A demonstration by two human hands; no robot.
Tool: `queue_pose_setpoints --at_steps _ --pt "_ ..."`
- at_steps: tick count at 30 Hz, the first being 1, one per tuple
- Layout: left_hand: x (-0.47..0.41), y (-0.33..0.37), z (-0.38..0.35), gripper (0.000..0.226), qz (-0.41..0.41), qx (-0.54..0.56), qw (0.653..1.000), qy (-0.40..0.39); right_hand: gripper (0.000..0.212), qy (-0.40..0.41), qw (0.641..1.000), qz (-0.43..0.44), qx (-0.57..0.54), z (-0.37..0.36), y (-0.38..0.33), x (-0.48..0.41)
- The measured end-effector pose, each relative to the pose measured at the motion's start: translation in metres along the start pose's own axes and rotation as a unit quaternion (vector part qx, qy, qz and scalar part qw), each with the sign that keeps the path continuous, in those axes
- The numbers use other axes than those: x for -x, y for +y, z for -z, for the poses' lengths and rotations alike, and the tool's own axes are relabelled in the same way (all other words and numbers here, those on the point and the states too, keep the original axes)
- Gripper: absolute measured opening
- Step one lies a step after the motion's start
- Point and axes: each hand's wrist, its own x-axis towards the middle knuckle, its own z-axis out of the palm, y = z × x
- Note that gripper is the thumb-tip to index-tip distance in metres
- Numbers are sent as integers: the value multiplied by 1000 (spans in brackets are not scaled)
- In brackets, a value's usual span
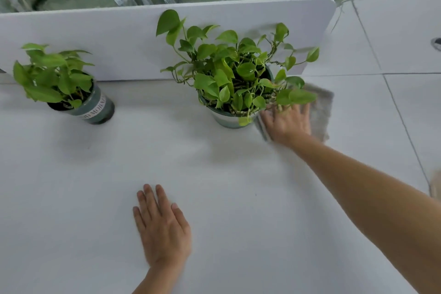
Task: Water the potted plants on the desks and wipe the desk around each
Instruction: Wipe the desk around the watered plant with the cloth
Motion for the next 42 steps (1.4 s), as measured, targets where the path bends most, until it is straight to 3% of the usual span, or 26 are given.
queue_pose_setpoints --at_steps 4,6,9,11,13,15,21,24,26,27,29,31,33,35,37,40,42 --pt "0 2 2 61 2 -1 1000 6 76 -31 977 207 38 -3 22 45" --pt "0 3 2 61 -1 4 1000 7 82 -29 973 218 70 5 68 24" --pt "0 3 2 61 -5 7 1000 16 88 9 999 -5 44 17 140 -10" --pt "-1 2 0 61 -8 8 1000 16 87 8 990 -139 10 15 151 -20" --pt "-2 1 -1 61 -6 1 1000 10 87 -3 976 -215 -27 14 123 -21" --pt "-1 -1 0 61 -4 -4 1000 2 84 7 969 -239 -70 12 77 -16" --pt "-3 2 4 62 1 -2 1000 -4 69 -1 998 63 -32 -24 -35 79" --pt "-1 4 6 62 0 9 1000 -1 69 -40 965 258 -3 -33 -7 128" --pt "0 5 6 62 1 12 1000 1 68 -34 958 284 33 -27 42 123" --pt "0 4 6 62 -1 13 1000 0 69 -17 971 234 44 -23 70 113" --pt "0 4 5 62 -2 15 1000 1 77 11 998 50 40 -11 127 90" --pt "-1 5 4 62 -3 17 1000 3 87 -4 992 -106 65 2 167 73" --pt "-1 5 3 62 -6 16 1000 -1 97 -15 978 -195 68 8 170 59" --pt "-3 3 2 62 -4 11 1000 -1 104 -3 970 -244 -2 5 130 51" --pt "-2 3 4 63 -3 9 1000 -6 102 10 980 -188 -60 -8 71 57" --pt "-1 3 6 64 -3 9 1000 -14 86 -15 998 45 -47 -28 -20 102" --pt "0 5 7 65 -2 14 1000 -12 76 -60 979 193 -10 -38 -45 146"
